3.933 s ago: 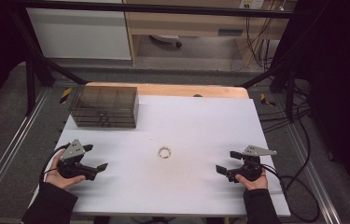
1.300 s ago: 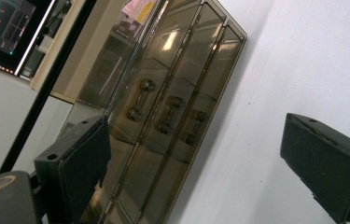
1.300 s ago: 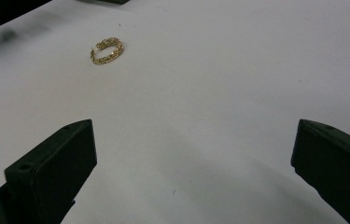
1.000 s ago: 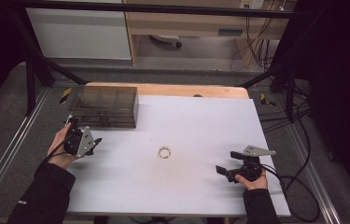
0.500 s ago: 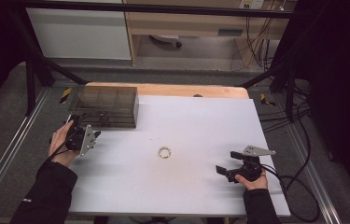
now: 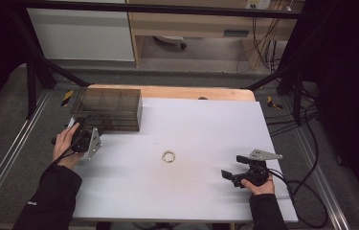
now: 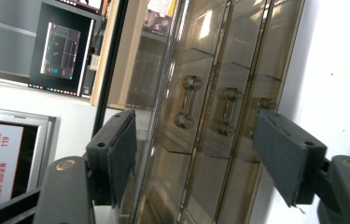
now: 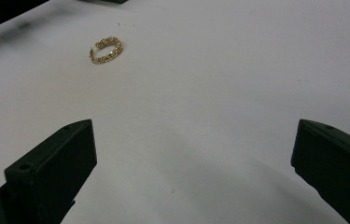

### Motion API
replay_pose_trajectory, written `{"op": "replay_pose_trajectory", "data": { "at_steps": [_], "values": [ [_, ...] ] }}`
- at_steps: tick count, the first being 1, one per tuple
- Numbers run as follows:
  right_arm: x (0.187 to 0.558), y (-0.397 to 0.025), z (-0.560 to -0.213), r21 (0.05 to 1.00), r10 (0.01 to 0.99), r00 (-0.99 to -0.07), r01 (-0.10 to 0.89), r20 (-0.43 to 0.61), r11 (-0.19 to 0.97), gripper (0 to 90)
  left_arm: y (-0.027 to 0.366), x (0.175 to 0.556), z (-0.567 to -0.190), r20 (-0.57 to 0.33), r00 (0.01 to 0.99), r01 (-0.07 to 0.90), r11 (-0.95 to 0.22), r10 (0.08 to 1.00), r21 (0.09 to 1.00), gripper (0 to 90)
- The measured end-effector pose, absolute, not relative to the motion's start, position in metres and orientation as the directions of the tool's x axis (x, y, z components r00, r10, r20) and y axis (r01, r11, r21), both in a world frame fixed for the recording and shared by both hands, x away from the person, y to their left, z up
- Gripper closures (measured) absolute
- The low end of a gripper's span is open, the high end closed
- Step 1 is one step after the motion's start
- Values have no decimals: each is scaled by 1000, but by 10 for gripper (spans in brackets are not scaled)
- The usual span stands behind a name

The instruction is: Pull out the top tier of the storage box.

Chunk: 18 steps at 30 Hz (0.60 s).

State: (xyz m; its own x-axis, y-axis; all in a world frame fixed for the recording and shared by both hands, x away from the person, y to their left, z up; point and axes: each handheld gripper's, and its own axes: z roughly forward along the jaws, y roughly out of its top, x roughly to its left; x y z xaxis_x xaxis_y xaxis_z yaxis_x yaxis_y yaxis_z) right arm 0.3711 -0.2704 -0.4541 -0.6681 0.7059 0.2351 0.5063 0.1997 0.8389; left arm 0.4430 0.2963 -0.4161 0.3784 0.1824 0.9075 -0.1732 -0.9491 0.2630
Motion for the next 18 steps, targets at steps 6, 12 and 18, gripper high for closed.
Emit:
{"op": "replay_pose_trajectory", "data": {
  "at_steps": [6, 12, 18],
  "values": [
    [371, -270, -454, 839, 706, -668, 506, 234, 200, 6, 294, 445, -418, 919, 364, -169, -959, 153, 227, 368],
    [371, -270, -454, 838, 707, -667, 508, 236, 200, 6, 291, 447, -421, 932, 343, -159, -970, 121, 184, 431],
    [371, -270, -454, 839, 707, -668, 506, 234, 201, 5, 289, 449, -424, 937, 334, -151, -976, 102, 160, 482]
  ]
}}
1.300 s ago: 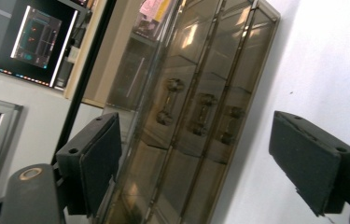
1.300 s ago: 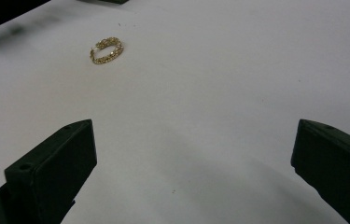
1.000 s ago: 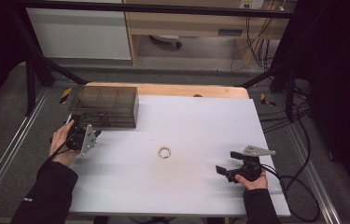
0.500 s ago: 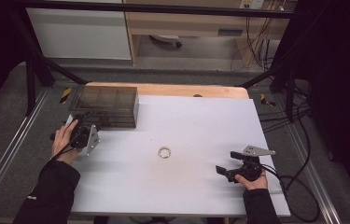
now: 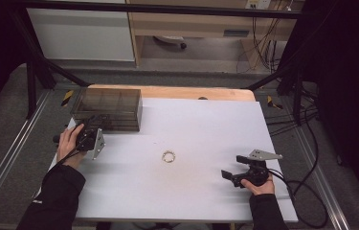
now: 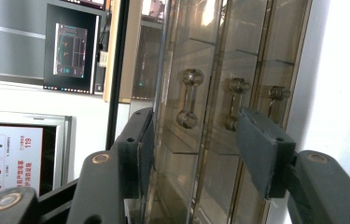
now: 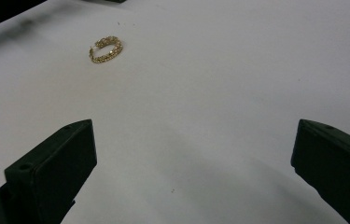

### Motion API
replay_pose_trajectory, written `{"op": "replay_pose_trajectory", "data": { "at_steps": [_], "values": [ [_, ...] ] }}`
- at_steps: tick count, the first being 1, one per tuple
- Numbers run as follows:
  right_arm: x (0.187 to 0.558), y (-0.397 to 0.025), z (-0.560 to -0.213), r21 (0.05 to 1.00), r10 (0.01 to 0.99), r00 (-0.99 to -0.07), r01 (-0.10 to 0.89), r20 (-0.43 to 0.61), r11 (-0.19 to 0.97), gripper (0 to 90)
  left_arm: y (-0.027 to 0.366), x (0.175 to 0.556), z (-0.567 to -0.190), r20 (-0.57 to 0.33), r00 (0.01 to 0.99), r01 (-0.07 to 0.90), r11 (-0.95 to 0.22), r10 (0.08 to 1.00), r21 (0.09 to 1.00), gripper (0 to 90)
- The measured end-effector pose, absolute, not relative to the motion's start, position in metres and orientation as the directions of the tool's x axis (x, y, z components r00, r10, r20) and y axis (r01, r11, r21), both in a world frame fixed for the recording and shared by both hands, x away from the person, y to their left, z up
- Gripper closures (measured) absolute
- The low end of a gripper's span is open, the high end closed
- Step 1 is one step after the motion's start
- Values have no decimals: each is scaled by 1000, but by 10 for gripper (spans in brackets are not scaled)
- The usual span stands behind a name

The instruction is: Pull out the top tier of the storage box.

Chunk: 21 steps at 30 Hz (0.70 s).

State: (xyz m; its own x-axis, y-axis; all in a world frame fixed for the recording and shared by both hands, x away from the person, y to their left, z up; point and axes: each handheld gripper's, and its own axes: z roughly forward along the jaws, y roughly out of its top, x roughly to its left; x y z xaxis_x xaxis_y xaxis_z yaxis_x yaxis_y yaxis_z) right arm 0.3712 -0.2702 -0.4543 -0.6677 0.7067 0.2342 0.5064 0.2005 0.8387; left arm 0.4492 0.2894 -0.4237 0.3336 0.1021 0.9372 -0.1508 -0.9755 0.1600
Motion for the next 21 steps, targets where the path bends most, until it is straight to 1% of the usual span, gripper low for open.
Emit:
{"op": "replay_pose_trajectory", "data": {
  "at_steps": [11, 21],
  "values": [
    [371, -270, -454, 837, 707, -666, 509, 237, 199, 6, 284, 452, -427, 950, 307, -150, -983, 57, 107, 581],
    [371, -270, -454, 838, 707, -667, 508, 235, 201, 5, 283, 455, -432, 956, 293, -143, -987, 29, 74, 639]
  ]
}}
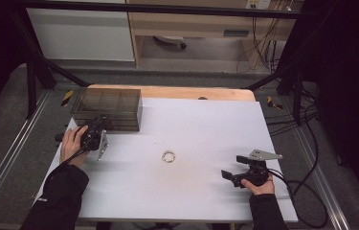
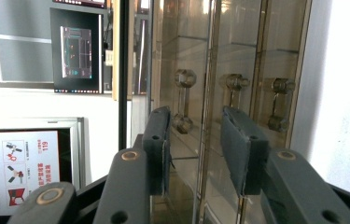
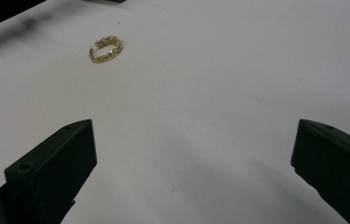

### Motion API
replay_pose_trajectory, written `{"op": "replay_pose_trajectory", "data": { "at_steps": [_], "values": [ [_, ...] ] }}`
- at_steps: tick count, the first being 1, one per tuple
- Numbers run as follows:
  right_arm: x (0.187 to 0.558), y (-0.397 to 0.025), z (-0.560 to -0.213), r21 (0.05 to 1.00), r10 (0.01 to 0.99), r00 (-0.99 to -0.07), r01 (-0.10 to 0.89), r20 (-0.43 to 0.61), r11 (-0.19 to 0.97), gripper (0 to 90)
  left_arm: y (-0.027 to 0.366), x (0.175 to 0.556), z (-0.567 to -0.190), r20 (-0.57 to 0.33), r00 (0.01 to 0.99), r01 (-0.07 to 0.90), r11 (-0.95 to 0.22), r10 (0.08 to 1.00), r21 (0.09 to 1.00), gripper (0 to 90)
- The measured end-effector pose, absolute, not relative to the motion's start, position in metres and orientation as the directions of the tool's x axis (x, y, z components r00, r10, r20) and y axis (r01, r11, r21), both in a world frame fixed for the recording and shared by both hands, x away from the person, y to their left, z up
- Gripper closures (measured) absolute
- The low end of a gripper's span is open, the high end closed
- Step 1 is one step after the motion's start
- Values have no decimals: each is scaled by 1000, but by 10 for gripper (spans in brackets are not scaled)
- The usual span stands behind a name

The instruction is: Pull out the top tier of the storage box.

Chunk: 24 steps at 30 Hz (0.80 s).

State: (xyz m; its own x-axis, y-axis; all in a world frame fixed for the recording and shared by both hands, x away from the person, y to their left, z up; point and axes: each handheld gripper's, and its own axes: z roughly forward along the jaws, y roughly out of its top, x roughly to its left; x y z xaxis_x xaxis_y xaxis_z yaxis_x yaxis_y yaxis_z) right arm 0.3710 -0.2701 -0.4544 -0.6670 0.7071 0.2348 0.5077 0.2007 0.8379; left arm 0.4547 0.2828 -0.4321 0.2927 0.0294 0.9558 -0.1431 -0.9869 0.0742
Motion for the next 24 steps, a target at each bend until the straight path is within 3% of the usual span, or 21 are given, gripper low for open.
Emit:
{"op": "replay_pose_trajectory", "data": {
  "at_steps": [24],
  "values": [
    [371, -270, -454, 839, 707, -667, 507, 235, 199, 5, 278, 460, -440, 975, 220, -128, -992, -38, -10, 727]
  ]
}}
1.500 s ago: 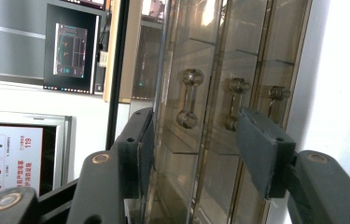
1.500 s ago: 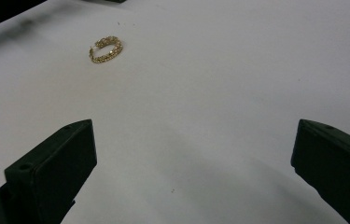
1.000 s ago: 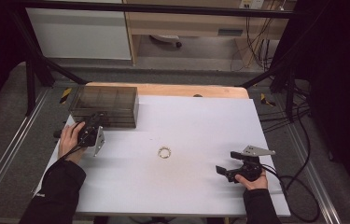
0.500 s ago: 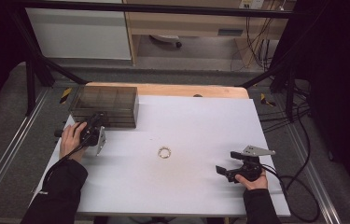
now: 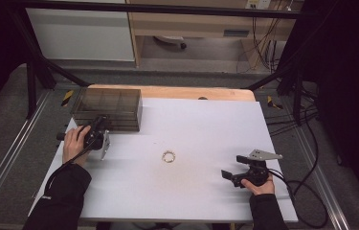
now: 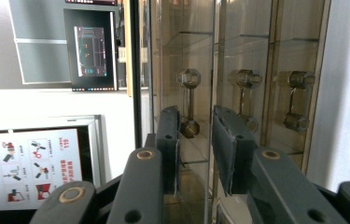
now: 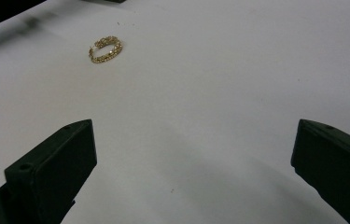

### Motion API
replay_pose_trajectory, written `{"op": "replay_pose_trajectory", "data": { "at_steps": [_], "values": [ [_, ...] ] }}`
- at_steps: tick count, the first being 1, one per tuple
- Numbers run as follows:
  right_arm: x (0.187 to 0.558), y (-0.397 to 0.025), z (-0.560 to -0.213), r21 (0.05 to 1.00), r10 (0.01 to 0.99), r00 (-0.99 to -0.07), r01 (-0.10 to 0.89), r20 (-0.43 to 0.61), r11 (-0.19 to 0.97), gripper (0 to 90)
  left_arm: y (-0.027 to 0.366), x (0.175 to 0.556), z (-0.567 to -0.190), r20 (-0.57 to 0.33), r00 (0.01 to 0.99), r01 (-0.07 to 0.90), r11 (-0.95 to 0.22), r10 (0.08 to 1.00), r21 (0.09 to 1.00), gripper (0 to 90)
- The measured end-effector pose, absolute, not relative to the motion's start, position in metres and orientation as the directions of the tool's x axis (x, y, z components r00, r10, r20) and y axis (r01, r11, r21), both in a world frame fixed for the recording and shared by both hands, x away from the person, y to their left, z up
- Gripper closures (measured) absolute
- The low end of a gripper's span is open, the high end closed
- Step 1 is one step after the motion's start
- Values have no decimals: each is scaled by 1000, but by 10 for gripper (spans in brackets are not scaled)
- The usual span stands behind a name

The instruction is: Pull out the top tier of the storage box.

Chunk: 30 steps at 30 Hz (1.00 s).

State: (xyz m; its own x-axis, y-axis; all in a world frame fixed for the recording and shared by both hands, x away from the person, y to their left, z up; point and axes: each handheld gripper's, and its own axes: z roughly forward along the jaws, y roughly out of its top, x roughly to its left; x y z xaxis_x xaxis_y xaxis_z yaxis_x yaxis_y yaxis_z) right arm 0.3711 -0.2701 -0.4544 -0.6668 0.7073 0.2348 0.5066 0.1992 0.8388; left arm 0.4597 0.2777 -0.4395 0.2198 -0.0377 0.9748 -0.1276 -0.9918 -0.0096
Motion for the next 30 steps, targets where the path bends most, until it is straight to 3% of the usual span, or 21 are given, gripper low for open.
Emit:
{"op": "replay_pose_trajectory", "data": {
  "at_steps": [12, 30],
  "values": [
    [371, -271, -454, 839, 707, -668, 505, 231, 202, 5, 275, 459, -441, 980, 179, -117, -991, -89, -69, 801],
    [371, -271, -454, 839, 707, -669, 505, 231, 204, 5, 274, 457, -442, 981, 159, -115, -989, -109, -92, 811]
  ]
}}
